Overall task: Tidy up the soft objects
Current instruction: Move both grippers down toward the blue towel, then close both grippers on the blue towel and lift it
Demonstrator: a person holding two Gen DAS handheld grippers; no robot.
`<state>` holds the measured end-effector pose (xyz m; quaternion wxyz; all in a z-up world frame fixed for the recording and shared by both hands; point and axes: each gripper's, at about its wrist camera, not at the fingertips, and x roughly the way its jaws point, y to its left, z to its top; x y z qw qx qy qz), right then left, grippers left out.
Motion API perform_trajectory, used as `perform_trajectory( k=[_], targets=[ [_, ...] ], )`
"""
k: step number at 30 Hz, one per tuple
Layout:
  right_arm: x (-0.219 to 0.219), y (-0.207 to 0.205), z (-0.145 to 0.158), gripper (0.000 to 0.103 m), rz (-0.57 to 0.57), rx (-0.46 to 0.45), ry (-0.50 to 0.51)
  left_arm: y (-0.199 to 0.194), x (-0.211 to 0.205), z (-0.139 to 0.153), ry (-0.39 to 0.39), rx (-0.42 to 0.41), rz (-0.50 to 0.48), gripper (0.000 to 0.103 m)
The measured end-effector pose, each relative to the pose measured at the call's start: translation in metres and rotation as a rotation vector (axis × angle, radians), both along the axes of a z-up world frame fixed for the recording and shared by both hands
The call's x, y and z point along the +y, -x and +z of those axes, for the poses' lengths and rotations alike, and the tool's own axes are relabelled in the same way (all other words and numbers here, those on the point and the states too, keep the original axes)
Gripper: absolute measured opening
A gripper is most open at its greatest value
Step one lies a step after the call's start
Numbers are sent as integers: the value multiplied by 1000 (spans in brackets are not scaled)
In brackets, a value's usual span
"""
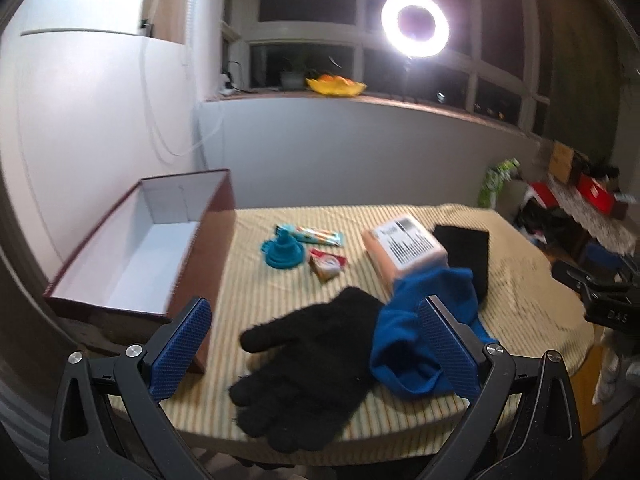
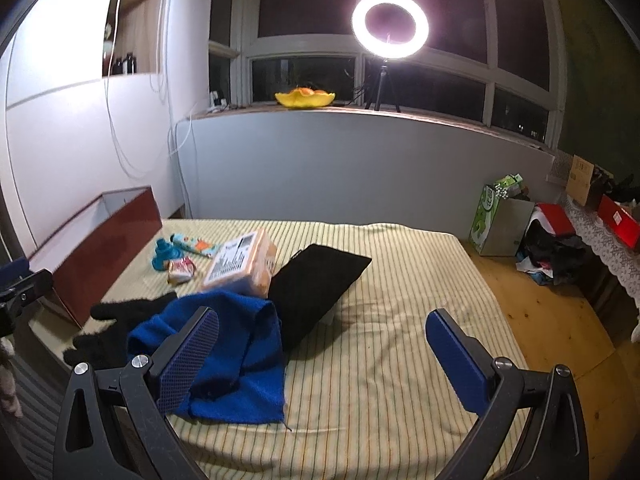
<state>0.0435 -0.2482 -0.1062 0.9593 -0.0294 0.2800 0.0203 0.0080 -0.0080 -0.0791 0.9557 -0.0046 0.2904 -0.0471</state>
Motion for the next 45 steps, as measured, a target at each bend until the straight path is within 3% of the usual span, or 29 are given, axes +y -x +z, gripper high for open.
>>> perform_trajectory(
  k=[9, 24, 38, 42, 45],
  targets=[
    [13, -8, -20, 102, 39, 52, 19, -10, -31, -21, -38, 81, -130, 100],
    [13, -27, -41, 102, 64, 116, 6, -28, -49, -42, -37, 169, -208, 95],
    [9, -49, -66, 101, 128, 232, -107, -44, -58, -56, -6, 241, -280, 84],
    [4, -52, -69, 98, 150, 258, -156, -47, -60, -59, 6, 257, -296, 80],
    [-2, -58, -77, 87, 175, 314, -233, -50, -61, -62, 19, 271, -306, 79]
  ],
)
